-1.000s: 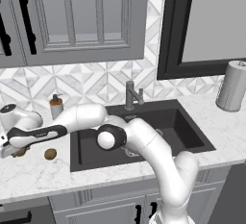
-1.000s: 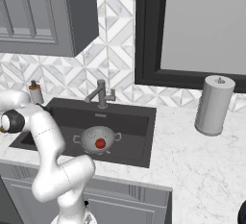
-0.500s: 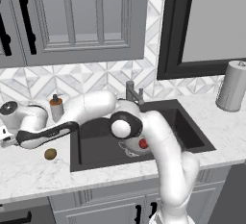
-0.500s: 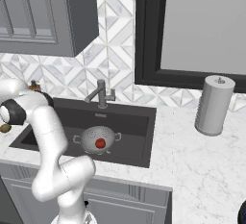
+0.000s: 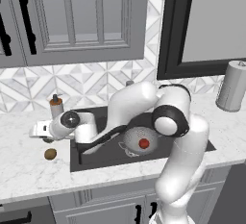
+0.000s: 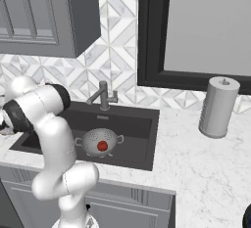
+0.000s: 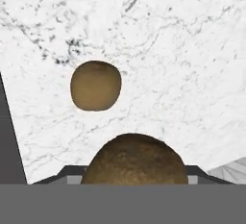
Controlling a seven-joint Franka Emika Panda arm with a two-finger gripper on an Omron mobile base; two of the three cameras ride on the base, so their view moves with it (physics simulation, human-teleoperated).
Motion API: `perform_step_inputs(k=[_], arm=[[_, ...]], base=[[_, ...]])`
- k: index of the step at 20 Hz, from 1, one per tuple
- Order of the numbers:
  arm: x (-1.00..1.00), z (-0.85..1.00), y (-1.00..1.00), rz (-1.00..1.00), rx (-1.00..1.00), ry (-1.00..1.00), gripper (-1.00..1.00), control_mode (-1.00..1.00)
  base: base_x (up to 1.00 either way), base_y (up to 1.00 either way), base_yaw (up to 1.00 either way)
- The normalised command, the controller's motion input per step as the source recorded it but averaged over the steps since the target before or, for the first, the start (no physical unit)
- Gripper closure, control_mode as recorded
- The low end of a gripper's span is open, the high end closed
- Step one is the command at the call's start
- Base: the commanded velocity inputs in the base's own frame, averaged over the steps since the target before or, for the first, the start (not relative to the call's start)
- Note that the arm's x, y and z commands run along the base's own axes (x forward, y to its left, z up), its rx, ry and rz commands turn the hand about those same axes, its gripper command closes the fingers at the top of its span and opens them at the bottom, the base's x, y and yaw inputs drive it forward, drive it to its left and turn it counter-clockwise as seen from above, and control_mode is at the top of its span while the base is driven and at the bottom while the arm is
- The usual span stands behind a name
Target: Put the colander in the sink, put the kiwi, kiwi, apple in the colander, and turn on the sink faucet and pour water over the colander.
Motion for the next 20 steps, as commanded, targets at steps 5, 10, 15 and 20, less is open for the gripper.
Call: perform_step_inputs(k=[5, 10, 15, 20], arm=[[-0.5, 1.0, -1.0, -0.15, 0.27, 0.02, 1.0, -1.0], [-0.46, 1.0, -0.94, -0.21, 0.15, 0.16, 1.0, -1.0], [-0.22, 1.0, -0.45, -0.18, 0.22, 0.12, 1.0, -1.0], [-0.14, 1.0, -0.46, -0.12, 0.37, 0.0, 1.0, -1.0]], base=[[0.0, 0.0, 0.0], [0.0, 0.0, 0.0], [0.0, 0.0, 0.0], [0.0, 0.0, 0.0]])
